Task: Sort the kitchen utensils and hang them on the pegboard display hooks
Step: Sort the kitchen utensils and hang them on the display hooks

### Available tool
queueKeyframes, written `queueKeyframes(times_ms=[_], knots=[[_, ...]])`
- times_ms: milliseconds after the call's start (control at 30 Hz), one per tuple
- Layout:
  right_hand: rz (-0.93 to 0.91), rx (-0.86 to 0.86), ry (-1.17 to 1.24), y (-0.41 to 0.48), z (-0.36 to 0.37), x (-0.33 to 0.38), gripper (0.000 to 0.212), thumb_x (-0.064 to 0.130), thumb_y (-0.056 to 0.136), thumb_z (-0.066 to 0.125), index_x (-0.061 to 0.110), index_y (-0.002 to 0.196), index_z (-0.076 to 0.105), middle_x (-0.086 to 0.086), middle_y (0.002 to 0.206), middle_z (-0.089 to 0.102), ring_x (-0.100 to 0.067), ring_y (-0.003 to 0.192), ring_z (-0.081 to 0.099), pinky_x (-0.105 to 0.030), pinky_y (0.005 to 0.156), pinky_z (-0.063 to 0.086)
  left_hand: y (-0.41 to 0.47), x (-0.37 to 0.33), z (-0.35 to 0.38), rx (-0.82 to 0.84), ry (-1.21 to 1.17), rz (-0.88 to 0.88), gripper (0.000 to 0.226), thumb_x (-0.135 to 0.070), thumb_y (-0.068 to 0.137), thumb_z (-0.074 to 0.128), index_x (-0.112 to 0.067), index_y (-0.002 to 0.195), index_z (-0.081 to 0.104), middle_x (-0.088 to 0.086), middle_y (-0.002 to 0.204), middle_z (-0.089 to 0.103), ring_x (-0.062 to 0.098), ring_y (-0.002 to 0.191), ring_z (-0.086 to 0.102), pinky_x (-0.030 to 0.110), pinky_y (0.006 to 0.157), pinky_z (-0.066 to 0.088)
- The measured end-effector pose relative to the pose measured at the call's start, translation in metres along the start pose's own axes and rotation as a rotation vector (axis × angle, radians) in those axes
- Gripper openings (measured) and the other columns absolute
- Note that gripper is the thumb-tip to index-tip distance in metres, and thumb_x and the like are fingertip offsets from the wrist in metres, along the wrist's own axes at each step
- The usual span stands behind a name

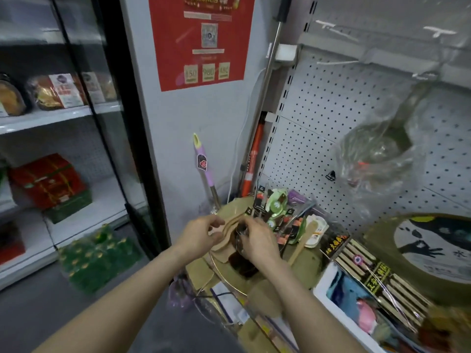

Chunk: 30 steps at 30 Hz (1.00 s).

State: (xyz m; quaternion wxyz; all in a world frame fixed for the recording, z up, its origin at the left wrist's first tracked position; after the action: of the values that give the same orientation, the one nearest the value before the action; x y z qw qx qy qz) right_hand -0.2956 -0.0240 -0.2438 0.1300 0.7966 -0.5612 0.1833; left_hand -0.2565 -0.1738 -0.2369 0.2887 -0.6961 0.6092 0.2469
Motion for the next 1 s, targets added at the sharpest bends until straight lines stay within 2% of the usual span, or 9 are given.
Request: queueKeyframes(times_ms=[100,267,333,467,567,700,800,900,1000], knots=[[0.098,-0.014,-0.003,0.024,-0.002,-0.017,0.038,0.010,0.089,0.061,0.024,0.125,0.058,-0.003,0.122,0.059,-0.026,0.114,0.056,-0.038,0.095,0.048,0.033,0.004,0.011,0.044,0.021,0.020,0.031,-0.025,0.091,0.063,-0.025,0.122,0.060,-0.008,0.120,0.063,0.011,0.108,0.058,0.025,0.090,0.046],[0.361,-0.056,0.024,0.045,-0.001,-0.062,0.044,0.005,0.088,0.059,0.024,0.128,0.056,-0.003,0.126,0.060,-0.024,0.110,0.060,-0.036,0.090,0.052,0.087,0.014,0.026,0.141,0.033,0.083,0.031,-0.028,0.092,0.062,-0.025,0.123,0.060,-0.009,0.120,0.063,0.010,0.106,0.058,0.025,0.087,0.045],[0.488,-0.080,0.048,0.049,-0.002,-0.082,0.044,0.006,0.086,0.061,0.024,0.127,0.057,-0.004,0.123,0.063,-0.023,0.099,0.064,-0.035,0.081,0.054,0.108,0.017,0.027,0.186,0.000,0.119,0.031,-0.026,0.091,0.063,-0.023,0.122,0.061,-0.008,0.117,0.063,0.009,0.102,0.058,0.024,0.088,0.044],[0.724,-0.098,0.137,0.050,0.000,-0.108,0.040,0.012,0.089,0.065,0.021,0.127,0.057,-0.004,0.112,0.069,-0.020,0.083,0.062,-0.026,0.058,0.041,0.143,0.022,0.023,0.263,-0.056,0.166,0.030,-0.023,0.091,0.064,-0.019,0.120,0.063,-0.006,0.113,0.064,0.013,0.103,0.061,0.026,0.091,0.047],[0.868,-0.114,0.155,0.051,0.004,-0.112,0.033,0.020,0.095,0.060,0.021,0.128,0.054,-0.005,0.108,0.071,-0.019,0.078,0.057,-0.024,0.053,0.038,0.169,0.028,0.022,0.331,-0.061,0.196,0.030,-0.027,0.090,0.064,-0.020,0.119,0.063,-0.007,0.110,0.063,0.013,0.102,0.061,0.028,0.090,0.049],[0.955,-0.087,0.107,0.049,0.008,-0.103,0.031,0.018,0.101,0.047,0.017,0.132,0.050,-0.010,0.112,0.068,-0.018,0.078,0.049,-0.024,0.053,0.033,0.190,0.038,0.028,0.423,-0.069,0.216,0.025,-0.028,0.091,0.063,-0.025,0.116,0.062,-0.012,0.107,0.061,0.010,0.099,0.060,0.030,0.089,0.051],[0.967,-0.083,0.073,0.049,0.009,-0.096,0.030,0.019,0.104,0.042,0.013,0.131,0.052,-0.010,0.113,0.065,-0.014,0.078,0.045,-0.024,0.060,0.033,0.198,0.045,0.038,0.499,-0.074,0.229,0.025,-0.021,0.091,0.064,-0.020,0.116,0.063,-0.005,0.112,0.065,0.013,0.103,0.062,0.032,0.093,0.050],[0.965,-0.072,0.019,0.052,0.013,-0.096,0.028,0.021,0.103,0.045,0.013,0.127,0.056,-0.002,0.093,0.056,-0.002,0.062,0.041,-0.012,0.043,0.027,0.202,0.049,0.052,0.566,-0.088,0.242,0.028,-0.015,0.090,0.064,-0.018,0.118,0.064,-0.002,0.117,0.066,0.013,0.106,0.060,0.026,0.095,0.047],[1.072,-0.111,0.040,0.053,0.015,-0.106,0.028,0.016,0.101,0.047,0.012,0.128,0.055,0.003,0.085,0.053,-0.002,0.062,0.043,-0.009,0.041,0.029,0.204,0.052,0.062,0.612,-0.076,0.235,0.030,-0.016,0.090,0.063,-0.020,0.120,0.063,-0.005,0.114,0.064,0.013,0.108,0.060,0.028,0.096,0.046]])
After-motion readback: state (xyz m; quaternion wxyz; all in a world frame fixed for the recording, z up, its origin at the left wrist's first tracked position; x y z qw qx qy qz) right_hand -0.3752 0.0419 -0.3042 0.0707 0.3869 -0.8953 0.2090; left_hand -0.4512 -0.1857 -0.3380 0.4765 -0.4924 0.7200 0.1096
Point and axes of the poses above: each hand's wrist, its own y-axis towards the middle knuckle, its own z-axis out of the palm, x = y × z, the point moved 7 cm from there along y, towards the middle knuckle
